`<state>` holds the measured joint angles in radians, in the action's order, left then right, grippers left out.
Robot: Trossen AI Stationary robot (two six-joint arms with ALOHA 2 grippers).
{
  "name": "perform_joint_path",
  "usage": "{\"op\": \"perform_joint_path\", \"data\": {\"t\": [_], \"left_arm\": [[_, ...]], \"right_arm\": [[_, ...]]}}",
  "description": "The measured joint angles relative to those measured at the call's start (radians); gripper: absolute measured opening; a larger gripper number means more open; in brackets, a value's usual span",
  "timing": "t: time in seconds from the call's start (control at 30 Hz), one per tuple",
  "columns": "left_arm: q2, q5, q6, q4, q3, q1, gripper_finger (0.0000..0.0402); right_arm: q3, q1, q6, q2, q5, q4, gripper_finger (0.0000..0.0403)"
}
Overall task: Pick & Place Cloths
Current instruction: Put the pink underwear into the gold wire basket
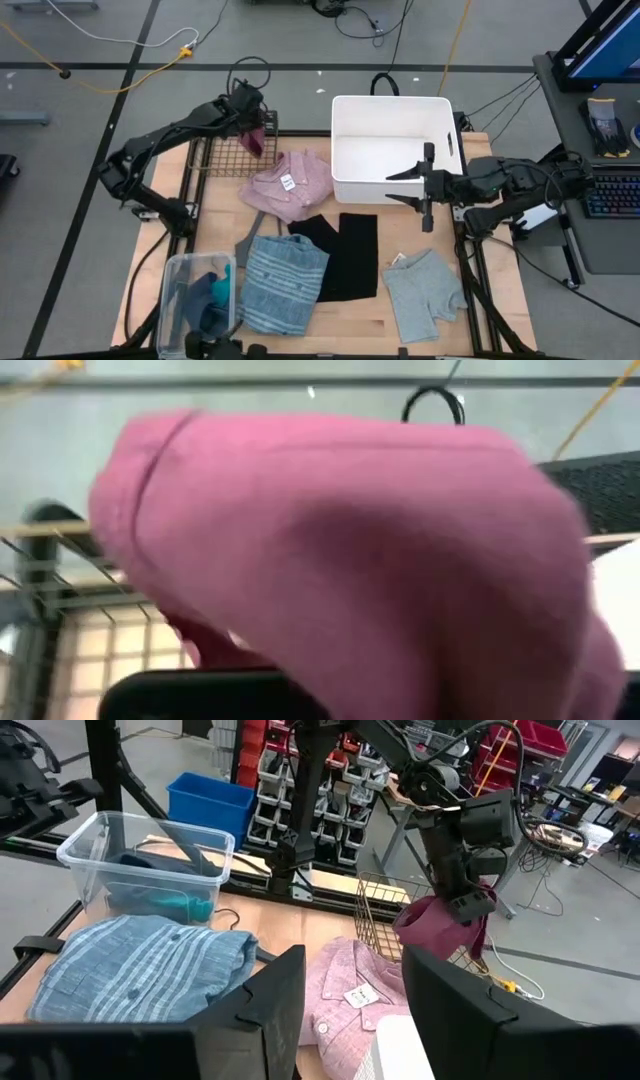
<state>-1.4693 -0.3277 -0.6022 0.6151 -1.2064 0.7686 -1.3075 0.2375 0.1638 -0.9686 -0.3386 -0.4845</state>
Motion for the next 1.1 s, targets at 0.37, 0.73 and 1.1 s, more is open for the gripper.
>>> {"op": "perform_joint_path", "data": {"t": [0.37,0.73,1.1], "left_arm": [[-0.004,0.110,-0.014,0.056,0.000,0.036,0.0000],[-0.113,0.179,-0.064,0.090,0.000,0.026,0.0000],[-0.125,0.193,-0.083,0.084,0.000,0.013,0.0035]], "right_arm": [[0.000,0.000,0.005,0.000,0.000,-0.010,0.0159],[0.001,0.000,0.005,0.000,0.000,-0.023,0.0160],[0.001,0.000,0.005,0.000,0.000,-0.023,0.0160]]}}
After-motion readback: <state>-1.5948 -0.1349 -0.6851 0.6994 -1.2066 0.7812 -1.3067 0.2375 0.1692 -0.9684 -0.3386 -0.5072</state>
